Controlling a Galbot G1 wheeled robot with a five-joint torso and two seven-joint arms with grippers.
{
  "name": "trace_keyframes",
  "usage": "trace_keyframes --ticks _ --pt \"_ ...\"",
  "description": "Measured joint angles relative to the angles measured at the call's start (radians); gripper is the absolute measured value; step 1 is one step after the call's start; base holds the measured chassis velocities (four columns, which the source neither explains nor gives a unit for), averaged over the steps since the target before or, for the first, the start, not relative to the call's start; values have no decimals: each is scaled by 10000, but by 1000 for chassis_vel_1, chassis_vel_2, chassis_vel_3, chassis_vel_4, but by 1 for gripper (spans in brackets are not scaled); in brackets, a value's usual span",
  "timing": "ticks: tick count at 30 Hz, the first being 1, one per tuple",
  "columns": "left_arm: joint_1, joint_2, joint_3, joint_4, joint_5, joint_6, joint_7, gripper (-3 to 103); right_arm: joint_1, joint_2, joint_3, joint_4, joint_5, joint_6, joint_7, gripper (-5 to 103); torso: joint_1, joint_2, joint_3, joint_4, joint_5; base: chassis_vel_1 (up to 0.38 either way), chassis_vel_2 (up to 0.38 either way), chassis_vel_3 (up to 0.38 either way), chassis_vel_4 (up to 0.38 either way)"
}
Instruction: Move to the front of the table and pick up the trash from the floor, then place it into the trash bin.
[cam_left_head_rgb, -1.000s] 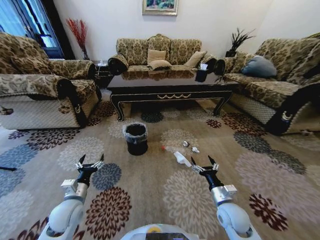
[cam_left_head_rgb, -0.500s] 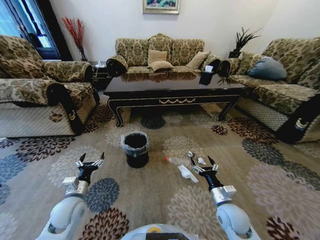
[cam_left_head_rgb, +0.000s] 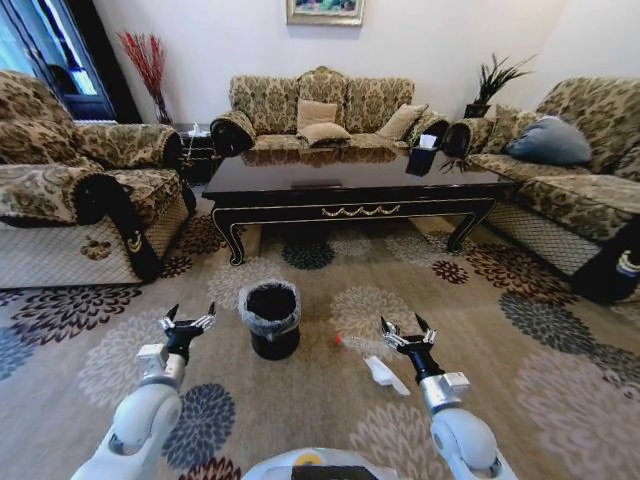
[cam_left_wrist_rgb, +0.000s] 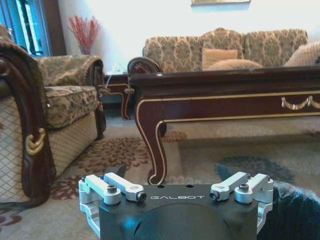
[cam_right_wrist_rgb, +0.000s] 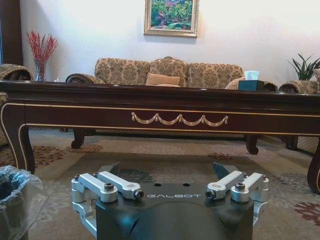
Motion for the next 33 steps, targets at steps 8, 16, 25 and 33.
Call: trace_keyframes --ticks 8,16,25,33 --pt "-1703 706 1269 -181 -2332 3033 -1453 100 -145 21 21 40 -62 22 15 100 -2 2 -3 -3 1 0 0 0 0" --pt "-2645 1379 1701 235 -3493 4166 -2210 100 39 -77 -271 -195 -63 37 30 100 -2 1 -2 8 1 0 0 0 0" --pt "-4732 1352 2926 1698 -5198 4809 -3119 100 -46 79 -294 -273 -179 71 -26 100 -1 2 -2 0 1 0 0 0 0" --pt "-6202 927 4240 3347 -6384 4842 -3802 101 -138 86 -207 -276 -174 92 -8 100 -1 1 -1 0 2 0 0 0 0"
